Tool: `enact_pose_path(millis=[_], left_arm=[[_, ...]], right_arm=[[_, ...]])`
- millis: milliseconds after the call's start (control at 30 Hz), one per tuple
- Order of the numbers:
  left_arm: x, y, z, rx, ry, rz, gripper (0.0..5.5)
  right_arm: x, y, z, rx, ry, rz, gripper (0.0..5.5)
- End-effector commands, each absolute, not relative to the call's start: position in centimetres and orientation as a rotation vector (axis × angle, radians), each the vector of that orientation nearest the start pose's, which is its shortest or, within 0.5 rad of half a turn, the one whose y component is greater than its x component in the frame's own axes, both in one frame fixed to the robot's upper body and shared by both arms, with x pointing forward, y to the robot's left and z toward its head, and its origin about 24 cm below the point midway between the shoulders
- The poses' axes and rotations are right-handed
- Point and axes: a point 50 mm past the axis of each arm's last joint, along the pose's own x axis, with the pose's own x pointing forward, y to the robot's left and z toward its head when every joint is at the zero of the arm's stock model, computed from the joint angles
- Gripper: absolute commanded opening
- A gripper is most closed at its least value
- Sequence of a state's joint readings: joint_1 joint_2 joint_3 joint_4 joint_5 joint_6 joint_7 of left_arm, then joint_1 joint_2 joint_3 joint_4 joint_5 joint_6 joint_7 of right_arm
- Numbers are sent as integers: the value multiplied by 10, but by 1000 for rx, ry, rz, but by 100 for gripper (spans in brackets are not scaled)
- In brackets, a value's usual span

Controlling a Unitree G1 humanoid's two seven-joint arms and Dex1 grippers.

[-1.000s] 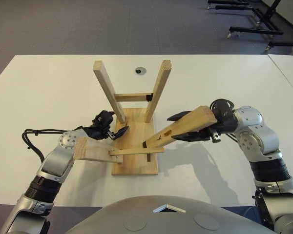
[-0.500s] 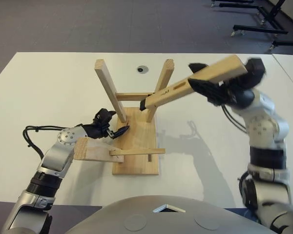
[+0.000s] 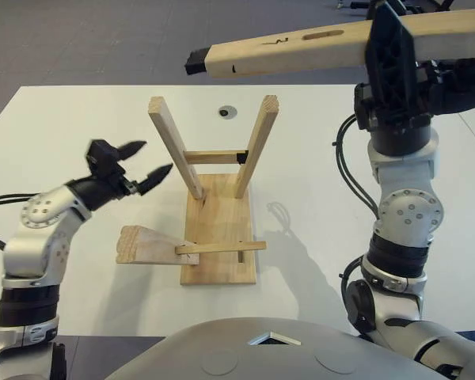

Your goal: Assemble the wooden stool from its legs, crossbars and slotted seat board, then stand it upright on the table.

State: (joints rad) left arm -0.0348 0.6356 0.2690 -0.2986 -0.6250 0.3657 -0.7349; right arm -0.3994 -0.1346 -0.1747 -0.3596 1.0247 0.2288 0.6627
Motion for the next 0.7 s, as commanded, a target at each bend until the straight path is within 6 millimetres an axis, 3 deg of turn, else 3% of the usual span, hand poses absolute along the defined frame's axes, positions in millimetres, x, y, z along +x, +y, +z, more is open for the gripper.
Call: enact_pose_path(millis=[33, 100, 167, 333, 500, 600, 700], left_arm=[[244, 231, 213, 85, -333, -689, 432], [244, 220, 227, 82, -404, -715, 432], [246, 211, 233, 77, -433, -720, 432], [276, 192, 237, 73, -439, -643, 432], [299, 188, 255, 14, -501, -512, 432], [303, 180, 252, 21, -471, -520, 432], [299, 156, 234, 70, -378, -637, 432]], right_arm=[[274, -140, 229, 605, -784, 774, 205], [281, -153, 229, 648, -825, 639, 205], [284, -159, 227, 568, -834, 610, 205], [266, -127, 222, 503, -798, 932, 205], [253, -118, 224, 575, -804, 1082, 205], [252, -115, 224, 584, -808, 1102, 205], [252, -110, 228, 588, -840, 1102, 205]])
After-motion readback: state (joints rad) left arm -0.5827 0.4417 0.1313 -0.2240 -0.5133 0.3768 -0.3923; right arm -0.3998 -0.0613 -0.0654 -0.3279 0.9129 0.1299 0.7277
